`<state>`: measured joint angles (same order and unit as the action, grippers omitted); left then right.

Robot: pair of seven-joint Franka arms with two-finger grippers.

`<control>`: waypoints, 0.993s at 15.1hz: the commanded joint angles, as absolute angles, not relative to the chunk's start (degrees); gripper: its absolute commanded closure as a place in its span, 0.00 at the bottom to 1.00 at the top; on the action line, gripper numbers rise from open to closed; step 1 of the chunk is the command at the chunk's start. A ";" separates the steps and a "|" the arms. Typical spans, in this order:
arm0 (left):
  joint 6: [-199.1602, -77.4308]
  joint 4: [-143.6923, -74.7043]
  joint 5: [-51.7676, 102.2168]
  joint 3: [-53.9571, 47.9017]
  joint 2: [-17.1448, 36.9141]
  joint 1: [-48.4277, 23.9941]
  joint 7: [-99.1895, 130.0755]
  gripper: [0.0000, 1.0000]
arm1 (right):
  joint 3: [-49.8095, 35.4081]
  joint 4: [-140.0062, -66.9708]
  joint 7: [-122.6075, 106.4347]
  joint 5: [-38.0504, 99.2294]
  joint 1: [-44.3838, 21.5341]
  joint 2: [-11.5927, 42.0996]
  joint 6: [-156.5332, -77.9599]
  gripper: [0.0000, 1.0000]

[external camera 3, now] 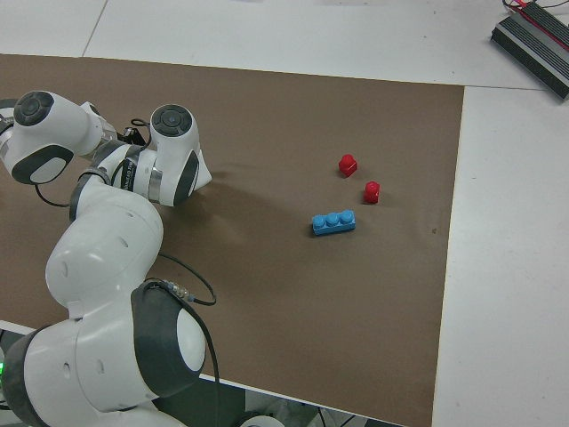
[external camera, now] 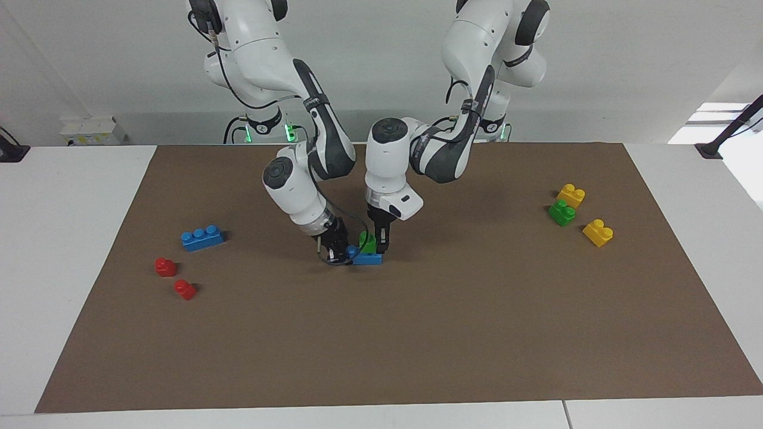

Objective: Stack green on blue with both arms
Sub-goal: 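Press the green brick onto the blue brick held by the right gripper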

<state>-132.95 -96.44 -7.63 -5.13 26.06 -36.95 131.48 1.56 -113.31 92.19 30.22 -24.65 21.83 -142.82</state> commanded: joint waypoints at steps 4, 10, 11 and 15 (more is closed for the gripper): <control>-135.61 -97.03 -9.14 -4.31 26.72 -37.79 132.89 1.00 | 1.76 -115.40 92.55 30.06 -24.87 20.48 -144.40 1.00; -136.41 -97.03 -10.81 -4.31 28.30 -37.79 132.89 1.00 | 1.76 -115.40 92.46 30.06 -24.87 20.48 -144.49 1.00; -136.32 -97.03 -10.81 -4.31 28.30 -37.79 132.89 1.00 | 1.76 -115.40 92.46 30.06 -24.87 20.48 -144.58 1.00; -135.70 -97.03 -13.71 -4.39 28.30 -37.79 132.28 0.00 | 1.76 -115.23 92.64 30.06 -24.79 20.48 -144.40 1.00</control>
